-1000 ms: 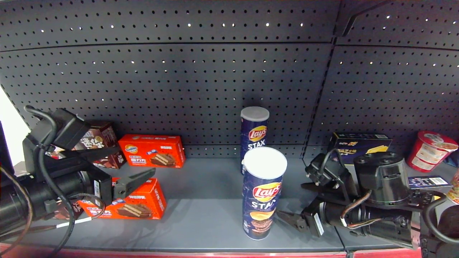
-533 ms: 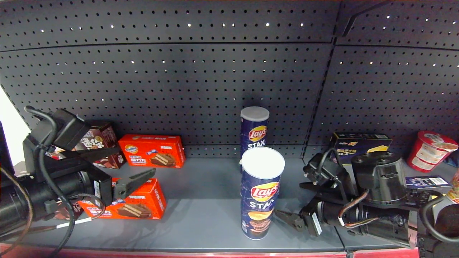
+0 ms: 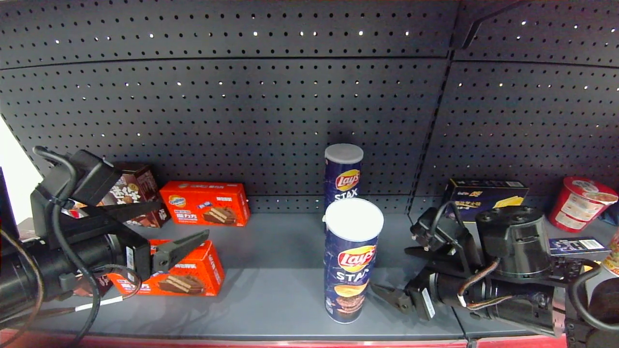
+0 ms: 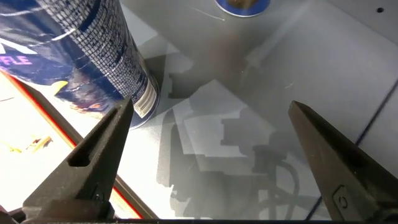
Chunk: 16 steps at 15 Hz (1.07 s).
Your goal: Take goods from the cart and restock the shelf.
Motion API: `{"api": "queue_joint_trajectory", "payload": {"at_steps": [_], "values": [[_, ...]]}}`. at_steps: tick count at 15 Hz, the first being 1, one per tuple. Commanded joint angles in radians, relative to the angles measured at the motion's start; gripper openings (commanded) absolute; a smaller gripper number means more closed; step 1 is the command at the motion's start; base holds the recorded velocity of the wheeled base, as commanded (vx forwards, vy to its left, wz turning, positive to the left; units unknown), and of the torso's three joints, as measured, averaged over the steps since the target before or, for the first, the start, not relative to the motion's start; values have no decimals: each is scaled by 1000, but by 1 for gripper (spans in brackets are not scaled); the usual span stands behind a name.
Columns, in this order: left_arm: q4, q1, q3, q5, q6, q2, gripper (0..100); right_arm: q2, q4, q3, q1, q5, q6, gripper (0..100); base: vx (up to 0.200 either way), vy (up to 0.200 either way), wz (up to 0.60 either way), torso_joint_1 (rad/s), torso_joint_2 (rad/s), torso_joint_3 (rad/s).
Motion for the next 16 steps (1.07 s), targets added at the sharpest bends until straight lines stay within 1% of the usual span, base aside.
{"api": "queue_joint_trajectory", "payload": {"at_steps": [1, 4, 9, 10, 11, 12, 13, 14, 16], "values": [[-1, -2, -7, 0, 1, -1, 100, -43, 1, 18, -5, -11, 2, 100, 0, 0, 0, 0, 0, 0], [-2, -6, -10, 0, 2, -3, 100, -83, 6, 38, -11, -13, 5, 100, 0, 0, 0, 0, 0, 0], [-25, -2, -11, 0, -1, -7, 100, -108, 1, 30, -11, -14, 7, 100, 0, 0, 0, 0, 0, 0], [-25, 0, -11, 0, -1, -21, 100, -122, 1, 32, -13, -14, 8, 100, 0, 0, 0, 0, 0, 0], [-24, 8, -7, 2, -4, -58, 100, -155, 1, 35, -33, -22, 22, 100, 0, 0, 0, 0, 0, 0], [-24, 31, 4, 2, -22, -106, 100, -206, 1, 30, -45, -45, 53, 100, 0, 0, 0, 0, 0, 0], [-24, 40, 7, 2, -39, -138, 100, -241, 3, 27, -59, -57, 73, 100, 0, 0, 0, 0, 0, 0], [-24, 51, 10, 5, -70, -191, 100, -303, 3, 28, -87, -69, 89, 100, 0, 0, 0, 0, 0, 0], [-22, 54, 19, 11, -110, -257, 100, -378, 6, 38, -134, -73, 89, 100, 0, 0, 0, 0, 0, 0]]}}
